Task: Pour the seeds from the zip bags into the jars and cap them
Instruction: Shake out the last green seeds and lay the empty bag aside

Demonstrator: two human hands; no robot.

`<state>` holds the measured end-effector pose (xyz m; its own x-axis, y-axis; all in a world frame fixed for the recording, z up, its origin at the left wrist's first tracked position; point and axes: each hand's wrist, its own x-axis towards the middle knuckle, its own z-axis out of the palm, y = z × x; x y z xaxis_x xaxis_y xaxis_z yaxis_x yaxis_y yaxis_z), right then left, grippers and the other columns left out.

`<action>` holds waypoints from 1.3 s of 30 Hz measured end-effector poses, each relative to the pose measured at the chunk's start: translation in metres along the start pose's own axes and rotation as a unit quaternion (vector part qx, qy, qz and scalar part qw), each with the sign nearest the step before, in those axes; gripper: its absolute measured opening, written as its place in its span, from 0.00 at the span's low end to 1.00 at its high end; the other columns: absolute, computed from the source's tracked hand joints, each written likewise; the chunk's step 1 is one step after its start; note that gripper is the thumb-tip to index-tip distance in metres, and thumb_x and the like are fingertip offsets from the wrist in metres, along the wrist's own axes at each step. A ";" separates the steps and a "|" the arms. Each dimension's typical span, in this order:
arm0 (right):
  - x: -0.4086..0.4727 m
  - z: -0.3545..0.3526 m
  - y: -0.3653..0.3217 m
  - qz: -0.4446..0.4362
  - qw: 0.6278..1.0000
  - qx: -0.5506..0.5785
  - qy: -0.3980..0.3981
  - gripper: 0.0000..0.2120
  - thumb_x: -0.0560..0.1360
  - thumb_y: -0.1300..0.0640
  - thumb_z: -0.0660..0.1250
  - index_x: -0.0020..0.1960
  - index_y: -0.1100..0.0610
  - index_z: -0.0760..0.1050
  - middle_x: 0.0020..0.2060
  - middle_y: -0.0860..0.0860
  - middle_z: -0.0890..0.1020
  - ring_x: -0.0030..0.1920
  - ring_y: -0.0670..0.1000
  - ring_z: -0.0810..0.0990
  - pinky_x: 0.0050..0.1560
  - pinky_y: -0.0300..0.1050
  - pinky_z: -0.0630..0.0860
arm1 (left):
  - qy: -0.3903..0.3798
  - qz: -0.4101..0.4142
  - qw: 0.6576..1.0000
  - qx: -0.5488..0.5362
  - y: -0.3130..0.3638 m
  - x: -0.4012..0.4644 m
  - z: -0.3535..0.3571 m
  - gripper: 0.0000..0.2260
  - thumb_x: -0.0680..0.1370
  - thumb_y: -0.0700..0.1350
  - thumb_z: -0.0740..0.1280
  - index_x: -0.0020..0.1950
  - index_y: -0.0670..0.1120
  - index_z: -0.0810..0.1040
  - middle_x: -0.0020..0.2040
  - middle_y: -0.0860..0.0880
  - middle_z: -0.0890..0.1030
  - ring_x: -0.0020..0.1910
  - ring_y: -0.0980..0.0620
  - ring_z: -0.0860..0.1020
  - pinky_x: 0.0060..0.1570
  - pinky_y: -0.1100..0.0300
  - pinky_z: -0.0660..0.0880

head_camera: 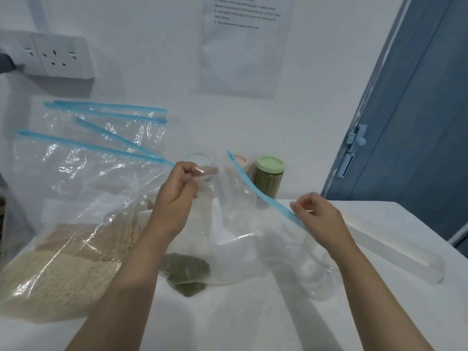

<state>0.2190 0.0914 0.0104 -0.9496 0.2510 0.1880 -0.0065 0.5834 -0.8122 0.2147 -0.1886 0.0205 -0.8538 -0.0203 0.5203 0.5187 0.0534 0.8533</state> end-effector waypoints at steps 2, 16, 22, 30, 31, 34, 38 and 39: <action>0.010 0.002 -0.004 -0.033 0.989 -0.133 -0.057 0.11 0.81 0.44 0.61 0.50 0.49 0.77 0.46 0.40 0.79 0.48 0.46 0.78 0.46 0.43 0.72 | -0.028 -0.005 1.000 -0.009 0.001 -0.002 0.007 0.07 0.78 0.36 0.57 0.48 0.48 0.69 0.55 0.54 0.85 0.36 0.53 0.67 0.43 0.64 0.69; 0.039 0.061 -0.034 -0.038 0.977 0.181 -0.104 0.08 0.80 0.57 0.64 0.46 0.57 0.80 0.35 0.48 0.79 0.33 0.45 0.75 0.40 0.38 0.72 | -0.022 -0.009 0.999 0.031 -0.012 -0.003 0.004 0.09 0.78 0.43 0.59 0.47 0.57 0.73 0.53 0.52 0.85 0.37 0.52 0.69 0.45 0.61 0.70; 0.028 0.041 -0.052 -0.107 0.978 0.172 0.044 0.06 0.81 0.56 0.65 0.47 0.52 0.79 0.38 0.45 0.80 0.37 0.45 0.75 0.38 0.34 0.71 | 0.012 -0.007 0.988 0.151 -0.031 -0.004 -0.020 0.09 0.79 0.53 0.62 0.58 0.55 0.74 0.53 0.57 0.83 0.47 0.53 0.78 0.52 0.60 0.73; 0.008 0.015 -0.074 -0.185 0.962 0.156 0.127 0.06 0.81 0.57 0.64 0.46 0.50 0.77 0.41 0.42 0.81 0.39 0.53 0.79 0.39 0.35 0.72 | 0.003 -0.010 0.959 0.282 -0.048 -0.022 -0.048 0.14 0.74 0.53 0.60 0.57 0.54 0.78 0.55 0.61 0.81 0.53 0.58 0.76 0.56 0.58 0.71; 0.005 0.014 -0.073 -0.187 0.960 0.157 0.135 0.06 0.81 0.57 0.64 0.46 0.50 0.76 0.41 0.42 0.80 0.39 0.54 0.79 0.40 0.36 0.72 | 0.010 0.002 0.954 0.300 -0.047 -0.023 -0.051 0.15 0.73 0.53 0.60 0.57 0.54 0.79 0.54 0.63 0.80 0.52 0.59 0.75 0.56 0.61 0.71; -0.003 0.009 -0.068 -0.185 0.955 0.165 0.165 0.09 0.82 0.56 0.63 0.44 0.45 0.74 0.41 0.41 0.79 0.41 0.55 0.78 0.41 0.39 0.73 | 0.033 0.021 0.936 0.349 -0.050 -0.027 -0.061 0.14 0.74 0.46 0.62 0.56 0.60 0.77 0.52 0.73 0.76 0.53 0.60 0.73 0.55 0.75 0.64; -0.015 0.004 -0.056 -0.189 0.951 0.161 0.185 0.10 0.82 0.55 0.63 0.45 0.43 0.73 0.42 0.41 0.79 0.42 0.54 0.78 0.41 0.40 0.73 | 0.078 0.025 0.940 0.330 -0.054 -0.037 -0.056 0.20 0.79 0.37 0.67 0.54 0.65 0.73 0.50 0.65 0.77 0.49 0.63 0.75 0.53 0.77 0.65; -0.018 0.003 -0.053 -0.188 0.949 0.162 0.194 0.10 0.82 0.55 0.63 0.45 0.42 0.73 0.42 0.41 0.80 0.42 0.54 0.78 0.41 0.41 0.73 | 0.100 0.020 0.946 0.307 -0.054 -0.039 -0.053 0.20 0.79 0.36 0.68 0.53 0.64 0.74 0.49 0.63 0.78 0.48 0.66 0.76 0.52 0.78 0.67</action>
<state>0.2354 0.0534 0.0482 -0.6748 0.3737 0.6364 -0.4781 0.4355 -0.7627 0.2222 -0.2433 -0.0437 -0.7766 -0.1923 0.5999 0.3737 0.6260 0.6845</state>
